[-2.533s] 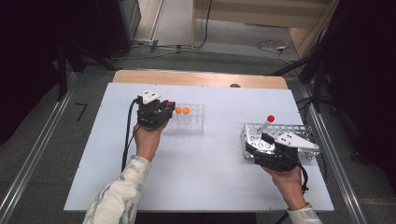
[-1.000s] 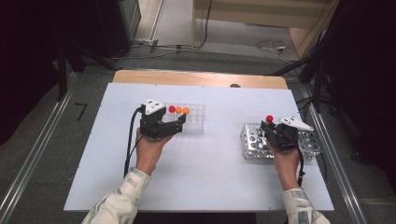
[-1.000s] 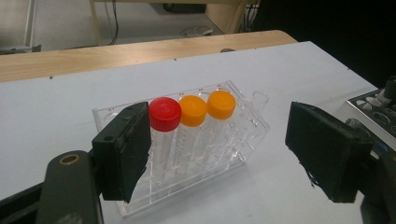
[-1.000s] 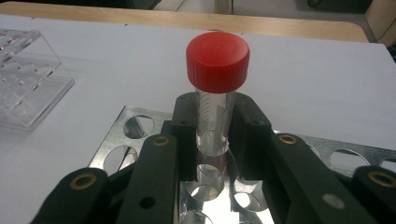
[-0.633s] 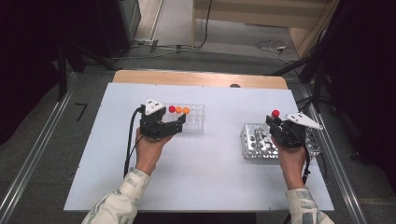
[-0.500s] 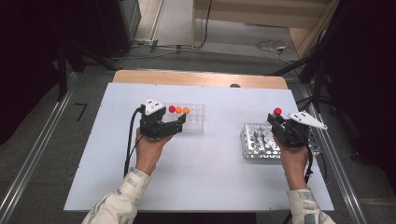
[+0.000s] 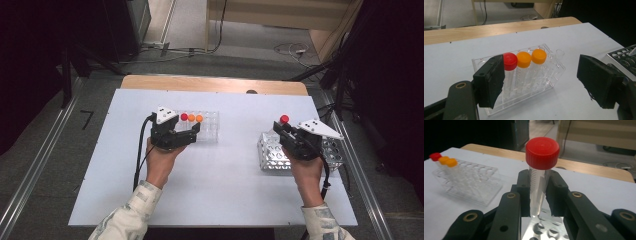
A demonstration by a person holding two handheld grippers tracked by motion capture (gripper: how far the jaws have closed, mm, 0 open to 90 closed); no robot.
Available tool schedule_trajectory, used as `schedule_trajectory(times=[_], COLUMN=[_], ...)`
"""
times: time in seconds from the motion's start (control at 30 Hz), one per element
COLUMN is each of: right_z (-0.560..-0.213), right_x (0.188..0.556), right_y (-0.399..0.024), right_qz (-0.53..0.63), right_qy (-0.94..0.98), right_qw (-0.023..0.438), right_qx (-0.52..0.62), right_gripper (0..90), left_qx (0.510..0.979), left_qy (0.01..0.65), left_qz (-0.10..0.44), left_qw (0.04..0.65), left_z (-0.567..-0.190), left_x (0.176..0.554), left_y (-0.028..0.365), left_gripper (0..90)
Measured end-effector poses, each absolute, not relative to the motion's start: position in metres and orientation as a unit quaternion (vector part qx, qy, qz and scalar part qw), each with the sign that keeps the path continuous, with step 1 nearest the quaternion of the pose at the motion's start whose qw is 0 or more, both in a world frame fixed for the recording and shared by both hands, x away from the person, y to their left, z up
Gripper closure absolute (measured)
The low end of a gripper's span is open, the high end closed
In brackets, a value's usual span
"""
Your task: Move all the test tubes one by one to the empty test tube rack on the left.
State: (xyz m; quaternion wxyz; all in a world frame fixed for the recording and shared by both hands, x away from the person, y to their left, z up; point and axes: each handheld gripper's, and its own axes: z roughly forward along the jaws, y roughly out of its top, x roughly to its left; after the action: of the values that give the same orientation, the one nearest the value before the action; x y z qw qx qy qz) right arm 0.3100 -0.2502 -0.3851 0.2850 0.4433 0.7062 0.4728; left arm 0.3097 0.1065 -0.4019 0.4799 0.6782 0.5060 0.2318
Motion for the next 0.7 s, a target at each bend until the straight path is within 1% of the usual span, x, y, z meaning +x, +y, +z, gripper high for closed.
schedule_trajectory(times=[0.2,0.53,0.7], right_z=[-0.388,-0.412,-0.425], right_x=[0.309,0.312,0.314], right_y=[-0.221,-0.178,-0.155], right_qz=[0.478,0.469,0.457], right_qy=[0.728,0.762,0.779], right_qw=[0.260,0.215,0.202], right_qx=[0.417,0.391,0.379], right_gripper=[71.6,71.5,71.5], left_qx=[0.682,0.687,0.692], left_qy=[0.501,0.493,0.486], left_qz=[0.229,0.227,0.223], left_qw=[0.481,0.484,0.486], left_z=[-0.402,-0.400,-0.401], left_x=[0.309,0.304,0.302], left_y=[0.101,0.099,0.095], left_gripper=[22.6,24.0,24.4])
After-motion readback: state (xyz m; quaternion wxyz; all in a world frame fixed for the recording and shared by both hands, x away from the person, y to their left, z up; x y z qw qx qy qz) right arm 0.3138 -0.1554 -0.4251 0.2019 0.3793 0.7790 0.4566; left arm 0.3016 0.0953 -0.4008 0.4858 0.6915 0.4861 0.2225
